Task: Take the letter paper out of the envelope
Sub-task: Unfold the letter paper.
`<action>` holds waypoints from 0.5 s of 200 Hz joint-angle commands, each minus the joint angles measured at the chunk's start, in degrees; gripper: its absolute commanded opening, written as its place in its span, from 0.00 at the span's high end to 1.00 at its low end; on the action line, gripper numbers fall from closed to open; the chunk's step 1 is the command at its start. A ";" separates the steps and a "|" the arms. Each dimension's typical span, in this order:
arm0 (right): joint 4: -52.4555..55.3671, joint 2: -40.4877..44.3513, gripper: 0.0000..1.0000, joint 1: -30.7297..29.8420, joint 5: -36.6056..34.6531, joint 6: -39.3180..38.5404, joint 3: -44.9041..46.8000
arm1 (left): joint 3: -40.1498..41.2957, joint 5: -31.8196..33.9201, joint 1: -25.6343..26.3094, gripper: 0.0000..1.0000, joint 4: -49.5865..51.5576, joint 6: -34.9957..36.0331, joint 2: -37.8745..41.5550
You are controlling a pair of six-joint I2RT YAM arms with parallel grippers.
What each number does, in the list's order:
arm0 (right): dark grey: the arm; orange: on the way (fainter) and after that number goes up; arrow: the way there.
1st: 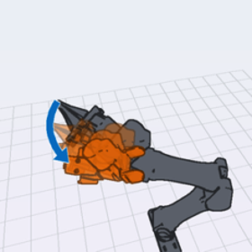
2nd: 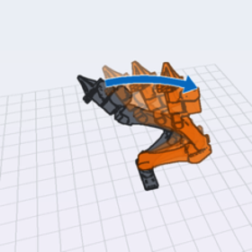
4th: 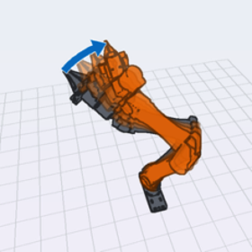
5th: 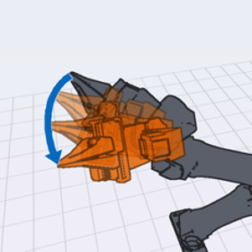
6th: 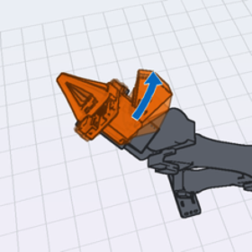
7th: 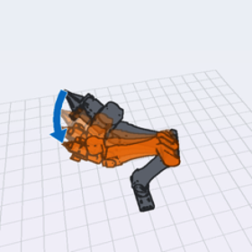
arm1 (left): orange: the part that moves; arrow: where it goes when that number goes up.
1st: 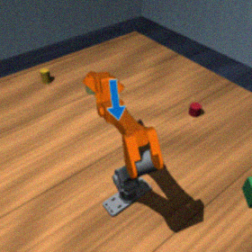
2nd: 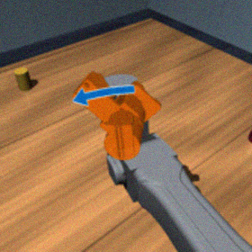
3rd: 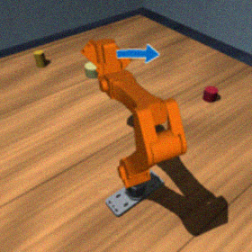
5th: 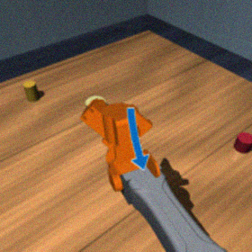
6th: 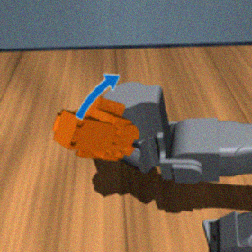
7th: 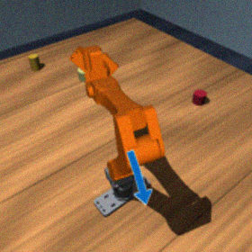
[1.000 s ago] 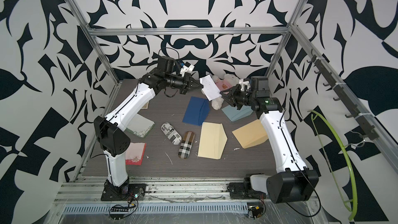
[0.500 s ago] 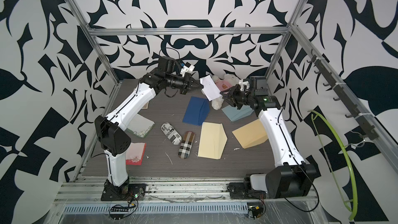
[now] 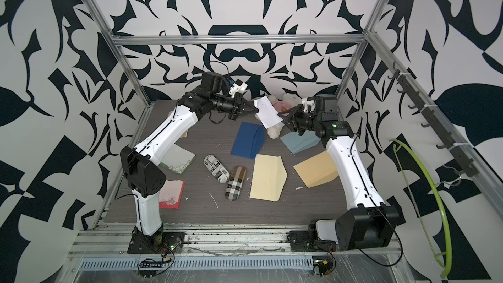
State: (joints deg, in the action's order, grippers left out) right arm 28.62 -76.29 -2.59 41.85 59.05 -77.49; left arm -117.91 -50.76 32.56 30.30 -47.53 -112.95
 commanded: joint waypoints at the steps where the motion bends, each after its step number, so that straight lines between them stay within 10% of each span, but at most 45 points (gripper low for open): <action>1: -2.53 1.84 0.76 0.26 1.27 0.54 -0.29 | -0.68 -0.21 0.15 1.00 0.39 0.64 -0.32; 100: -15.66 3.28 0.77 0.19 4.53 10.63 5.46 | 3.39 -1.09 0.20 1.00 -7.09 -5.21 0.89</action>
State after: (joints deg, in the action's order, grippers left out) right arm 20.25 -74.65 -2.59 44.45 66.06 -72.42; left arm -116.01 -50.83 32.60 26.44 -51.00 -112.92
